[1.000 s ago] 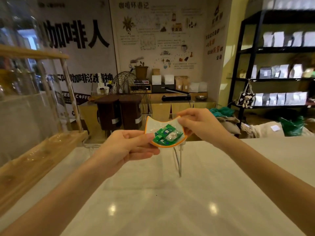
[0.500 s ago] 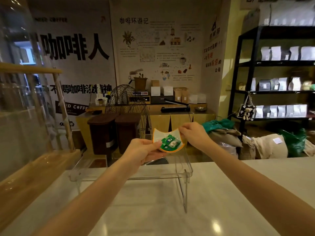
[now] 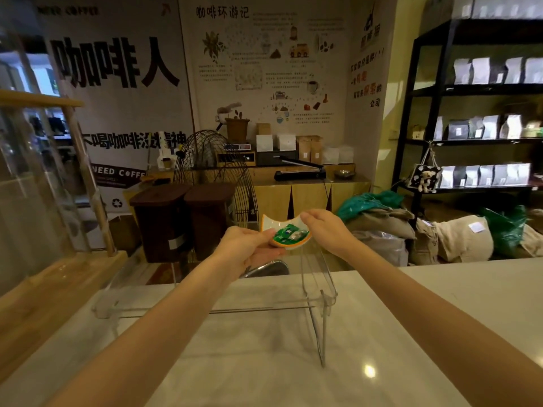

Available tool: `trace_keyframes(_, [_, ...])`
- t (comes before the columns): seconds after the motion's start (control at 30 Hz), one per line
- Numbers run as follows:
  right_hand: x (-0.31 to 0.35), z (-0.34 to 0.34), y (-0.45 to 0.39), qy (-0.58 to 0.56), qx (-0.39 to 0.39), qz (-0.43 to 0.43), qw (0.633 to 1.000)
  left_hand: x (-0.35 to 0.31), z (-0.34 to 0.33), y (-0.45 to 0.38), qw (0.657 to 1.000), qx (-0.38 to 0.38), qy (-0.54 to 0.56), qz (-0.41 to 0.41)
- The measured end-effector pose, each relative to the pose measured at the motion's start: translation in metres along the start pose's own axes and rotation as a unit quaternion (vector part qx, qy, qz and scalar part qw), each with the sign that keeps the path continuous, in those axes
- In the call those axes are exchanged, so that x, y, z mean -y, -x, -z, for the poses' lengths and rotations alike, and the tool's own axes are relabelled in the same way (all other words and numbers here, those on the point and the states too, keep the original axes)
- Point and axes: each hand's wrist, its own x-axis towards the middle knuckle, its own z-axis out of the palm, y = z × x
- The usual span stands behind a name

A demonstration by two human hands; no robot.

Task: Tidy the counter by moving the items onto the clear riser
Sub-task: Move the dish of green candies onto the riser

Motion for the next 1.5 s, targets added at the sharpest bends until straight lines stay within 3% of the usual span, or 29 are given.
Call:
trace_keyframes(0.4, [0.010,0.001,0.012,0.010,0.037,-0.030,0.999,0.002,-0.001,-0.006,0.999,-0.019,-0.038,-0.013])
trace_keyframes(0.63, [0.009,0.008,0.032,0.034,0.071,-0.012,0.997,-0.003,-0.003,0.000,0.977,-0.038,-0.204,-0.058])
trace_keyframes(0.77, [0.013,0.023,0.066,0.073,0.090,0.012,0.993,-0.007,-0.011,0.015,0.932,-0.062,-0.336,-0.122])
trace_keyframes(0.97, [0.014,0.049,0.146,0.118,0.097,0.062,0.986,-0.004,-0.020,0.053,0.771,-0.118,-0.587,-0.218])
trace_keyframes(1.07, [0.006,0.058,0.187,0.167,0.089,0.095,0.977,0.010,-0.027,0.080,0.729,-0.095,-0.621,-0.273])
trace_keyframes(1.3, [-0.023,0.069,0.266,0.228,0.074,0.097,0.966,0.071,-0.031,0.153,0.717,-0.020,-0.572,-0.399])
trace_keyframes(1.43, [-0.038,0.070,0.309,0.228,0.085,0.091,0.966,0.104,-0.032,0.186,0.726,0.037,-0.561,-0.396])
trace_keyframes(1.5, [-0.045,0.071,0.327,0.221,0.089,0.081,0.968,0.120,-0.035,0.203,0.754,0.076,-0.532,-0.378])
